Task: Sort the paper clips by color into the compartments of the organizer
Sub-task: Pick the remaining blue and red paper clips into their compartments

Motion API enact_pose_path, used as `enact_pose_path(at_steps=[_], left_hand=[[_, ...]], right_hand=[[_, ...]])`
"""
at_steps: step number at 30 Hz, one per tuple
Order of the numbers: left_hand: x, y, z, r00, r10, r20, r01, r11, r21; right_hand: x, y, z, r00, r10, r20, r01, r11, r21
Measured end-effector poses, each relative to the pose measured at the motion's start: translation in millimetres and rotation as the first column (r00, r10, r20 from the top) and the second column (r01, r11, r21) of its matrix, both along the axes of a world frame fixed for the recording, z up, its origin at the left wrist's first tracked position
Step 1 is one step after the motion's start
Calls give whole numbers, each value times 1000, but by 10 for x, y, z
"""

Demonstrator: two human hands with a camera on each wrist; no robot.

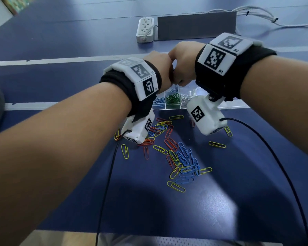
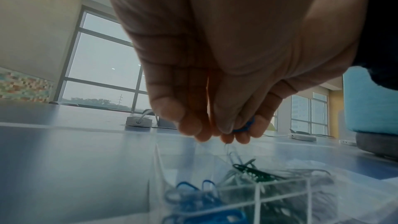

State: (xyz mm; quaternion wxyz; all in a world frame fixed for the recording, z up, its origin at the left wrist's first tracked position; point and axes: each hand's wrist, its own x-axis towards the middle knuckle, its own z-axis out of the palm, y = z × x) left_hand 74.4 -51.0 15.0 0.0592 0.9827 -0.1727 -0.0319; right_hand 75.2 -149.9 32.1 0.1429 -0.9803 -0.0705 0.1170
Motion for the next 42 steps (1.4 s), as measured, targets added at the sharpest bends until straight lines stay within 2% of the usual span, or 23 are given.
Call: enact_pose_path(at_steps=[2,8,15,19,25,30,35,38,40,42], left_hand=[[-12,47,6,1000,8,17,-7,999,-37],[-101,208,39,1000,2,2,-1,998,-58],[-310,429,4,997,-12,-72,6,997,-81],[-450,552,-26,989,-22,-148,11,997,-73],[-590,674,-4,987,-21,-161,8,997,-80],[-721,751,-23,975,-33,-218,31,999,-15],[-754,713,-58,967,-53,-251,68,996,50],[-721,696,-52,973,-61,-222,80,994,78],[-705,688,-54,977,-77,-198,99,990,103],[-704,678,-57,979,-96,-183,120,985,126]], right_hand=[[-3,20,8,1000,-4,18,4,1000,19],[-18,56,21,998,9,61,-6,998,-57],[-85,14,15,999,-23,47,20,998,59],[-171,-31,-34,997,42,62,-47,996,74],[-239,-22,-43,991,80,103,-89,992,94],[-245,-40,-70,993,87,85,-87,996,-6],[-299,-58,3,987,108,117,-122,985,121],[-458,-44,28,970,162,179,-187,974,131],[-614,-3,-3,941,274,199,-286,958,32],[-757,69,-73,902,414,120,-406,910,-88]])
